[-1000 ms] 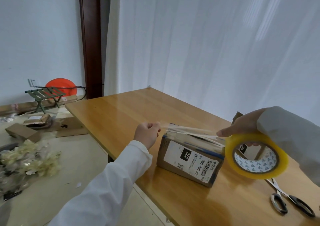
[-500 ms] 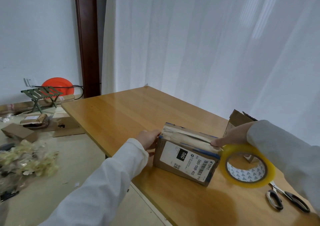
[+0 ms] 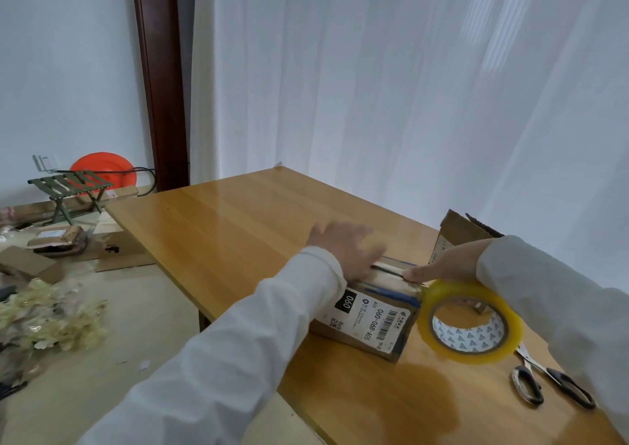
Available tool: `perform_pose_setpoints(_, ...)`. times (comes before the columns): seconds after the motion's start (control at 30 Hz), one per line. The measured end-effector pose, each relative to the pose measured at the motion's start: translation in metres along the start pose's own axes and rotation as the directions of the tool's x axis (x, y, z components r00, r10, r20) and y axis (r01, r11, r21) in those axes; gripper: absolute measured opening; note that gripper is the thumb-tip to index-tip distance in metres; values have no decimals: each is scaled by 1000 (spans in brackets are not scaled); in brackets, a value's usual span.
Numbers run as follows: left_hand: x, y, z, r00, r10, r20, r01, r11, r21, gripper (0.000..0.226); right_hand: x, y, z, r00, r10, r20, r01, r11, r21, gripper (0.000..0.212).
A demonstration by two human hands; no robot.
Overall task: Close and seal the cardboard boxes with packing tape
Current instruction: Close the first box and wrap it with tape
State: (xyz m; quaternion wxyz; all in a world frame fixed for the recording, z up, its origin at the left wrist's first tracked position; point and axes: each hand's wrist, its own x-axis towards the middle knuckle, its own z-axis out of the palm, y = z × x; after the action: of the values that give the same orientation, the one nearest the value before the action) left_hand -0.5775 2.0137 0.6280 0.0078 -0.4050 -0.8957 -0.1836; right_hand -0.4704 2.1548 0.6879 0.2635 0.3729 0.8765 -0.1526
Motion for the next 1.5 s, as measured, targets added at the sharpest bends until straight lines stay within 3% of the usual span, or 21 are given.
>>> perform_pose_setpoints(0.03, 2, 1, 8, 995, -19, 102, 14, 999, 49, 51, 0, 2, -3, 1000, -5, -22, 4, 999, -54, 65)
perform_pose_setpoints(0.1, 5, 0, 15, 984, -61, 168, 52, 997, 57, 55, 1, 8, -13, 994, -63, -87, 52, 991, -127, 62)
perform_pose_setpoints(0.3, 6, 0, 14, 991, -60, 118, 50, 996, 80, 58, 13, 18, -29, 985, -102, -139, 87, 991, -104, 59)
perform_pose_setpoints(0.43, 7, 0, 16, 990, -90, 106, 83, 994, 69, 59, 36, 37, 0, 997, -54, -61, 55, 998, 23, 85)
perform_pose_setpoints(0.57, 9, 2, 16, 986, -106, 126, 97, 993, 69, 67, 60, 51, 16, 976, -217, -15, 217, 965, 146, 127)
perform_pose_setpoints(0.73, 9, 5, 14, 977, -151, 150, 142, 987, 69, 77, 53, 52, 24, 961, -274, -32, 271, 919, 285, 103)
perform_pose_setpoints(0.8, 11, 8, 11, 967, -169, 188, 159, 985, 65, 75, 52, 52, 27, 966, -251, -57, 257, 935, 245, 118)
perform_pose_setpoints(0.87, 13, 9, 9, 962, -171, 214, 158, 984, 77, 70, 47, 50, 24, 964, -249, -96, 257, 962, 92, 126)
perform_pose_setpoints(0.93, 14, 9, 9, 962, -167, 217, 152, 985, 86, 68, 38, 48, 17, 941, -267, -210, 258, 964, -68, 109)
perform_pose_setpoints(1.03, 14, 8, 14, 972, -165, 167, 150, 983, 103, 67, 29, 43, 15, 831, -360, -425, 388, 922, -23, 107)
perform_pose_setpoints(1.1, 14, 8, 17, 979, -168, 116, 155, 982, 111, 66, 25, 36, 28, 816, -385, -431, 423, 906, -7, 116)
perform_pose_setpoints(1.23, 14, 10, 19, 979, -188, 83, 175, 975, 140, 66, 32, 24, 54, 860, -354, -367, 314, 935, -167, 112)
perform_pose_setpoints(1.33, 12, 9, 18, 980, -183, 74, 172, 975, 137, 61, 25, 31, 46, 852, -394, -343, 434, 900, 43, 109)
perform_pose_setpoints(1.4, 11, 8, 18, 982, -176, 75, 165, 978, 123, 55, 22, 44, 32, 847, -365, -386, 482, 834, 268, 92)
perform_pose_setpoints(1.43, 10, 7, 18, 982, -173, 73, 162, 978, 133, 54, 23, 55, 27, 846, -306, -436, 459, 834, 306, 79)
perform_pose_setpoints(1.5, 8, 7, 19, 985, -170, 43, 163, 978, 130, 52, 28, 87, 21, 853, -106, -511, 246, 945, 216, 54)
